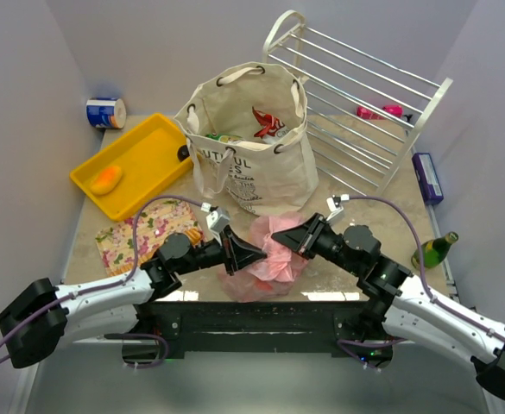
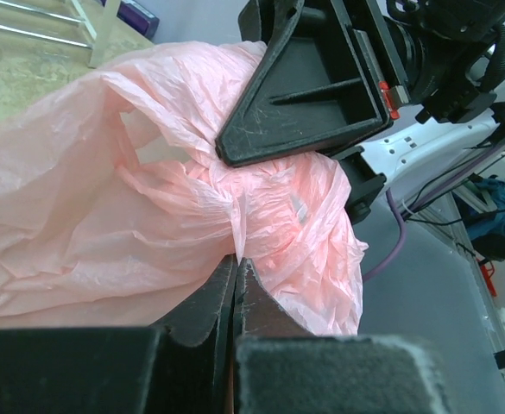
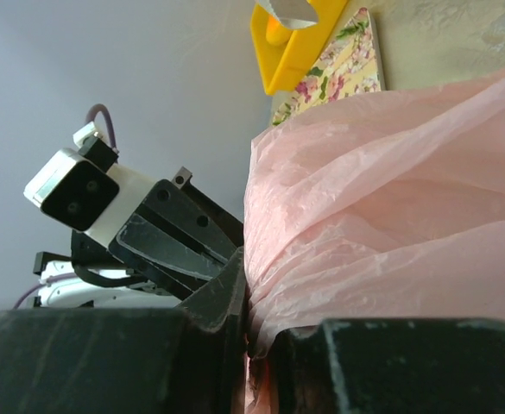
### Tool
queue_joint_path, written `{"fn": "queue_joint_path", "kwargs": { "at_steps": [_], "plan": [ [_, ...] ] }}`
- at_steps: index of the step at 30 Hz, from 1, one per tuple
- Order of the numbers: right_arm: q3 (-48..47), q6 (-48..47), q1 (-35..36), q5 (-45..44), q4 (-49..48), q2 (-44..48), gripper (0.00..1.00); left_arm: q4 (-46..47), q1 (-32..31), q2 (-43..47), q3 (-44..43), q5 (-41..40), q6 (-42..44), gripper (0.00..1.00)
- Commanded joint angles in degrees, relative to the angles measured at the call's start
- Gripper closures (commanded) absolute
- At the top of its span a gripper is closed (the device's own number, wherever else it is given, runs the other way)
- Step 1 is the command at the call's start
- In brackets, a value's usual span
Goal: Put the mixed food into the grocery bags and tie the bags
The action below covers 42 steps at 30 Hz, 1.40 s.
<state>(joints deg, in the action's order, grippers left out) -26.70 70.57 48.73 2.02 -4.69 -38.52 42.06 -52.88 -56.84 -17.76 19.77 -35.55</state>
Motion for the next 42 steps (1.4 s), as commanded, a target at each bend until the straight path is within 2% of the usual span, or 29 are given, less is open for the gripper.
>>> {"fn": "queue_joint_path", "kwargs": {
  "at_steps": [1, 5, 10, 19, 22, 24, 27, 28, 29, 31, 33, 35, 38, 42],
  "plan": [
    [0.77, 1.15, -0.13, -1.93, -3.75, 0.73, 0.84, 4.08, -1.69, -0.29, 0.97, -0.78, -3.29, 1.0],
    [0.33, 0.8, -0.13, -1.93, -4.19, -0.06, 0.8, 5.48, -3.01, -0.29, 1.67, -1.66, -4.26, 1.0],
    [0.33, 0.45, -0.13, -1.76, -5.94, -0.85, 0.8, 6.54, -4.24, -1.17, 2.03, -2.45, -6.02, 1.0],
    [0.24, 0.27, -0.21, 1.23, -9.11, -2.61, 1.0, 8.38, -5.21, -4.5, 2.29, -1.67, -8.48, 1.0],
    [0.07, 0.27, -0.13, 2.28, -9.72, -3.14, 1.0, 9.18, -5.3, -4.77, 2.03, -0.87, -8.84, 1.0],
    [0.07, 0.36, -0.13, 2.81, -9.9, -3.4, 1.0, 5.94, -5.13, -2.42, 1.24, -1.74, -7.87, 1.0],
    [0.07, 0.45, -0.13, 3.34, -9.64, -3.31, 1.0, -4.07, -4.69, 4.07, -1.57, -5.6, -4.9, 0.74],
    [0.07, 0.45, -0.13, 3.51, -9.46, -3.14, 1.0, -6.97, -4.51, 6.02, -2.97, -6.84, -4.1, 0.53],
    [0.07, 0.36, -0.13, 3.6, -9.2, -2.96, 1.0, -12.22, -3.9, 8.04, -3.59, -8.07, -3.31, 0.45],
    [0.15, 0.36, -0.21, 3.78, -8.41, -2.26, 1.0, -16.55, -2.76, 13.58, -4.82, -9.92, -1.46, 0.32],
    [0.33, 0.27, -0.21, 4.04, -7.71, -1.56, 1.0, -21.39, -0.91, 17.53, -5.79, -9.84, 0.12, 0.27],
    [0.59, 0.27, -0.3, 4.39, -7.44, -0.68, 1.0, -23.33, 1.71, 18.6, -7.02, -8.88, 0.83, 0.27],
    [1.12, 0.54, -0.39, 4.57, -7.0, 0.64, 1.0, -20.72, 5.67, 16.16, -8.25, -3.09, 1.19, 0.29],
    [1.74, 0.63, -0.39, 4.66, -6.65, 1.96, 1.0, -13.78, 6.83, 8.0, -10.71, 3.07, 0.57, 0.32]
  ]
}}
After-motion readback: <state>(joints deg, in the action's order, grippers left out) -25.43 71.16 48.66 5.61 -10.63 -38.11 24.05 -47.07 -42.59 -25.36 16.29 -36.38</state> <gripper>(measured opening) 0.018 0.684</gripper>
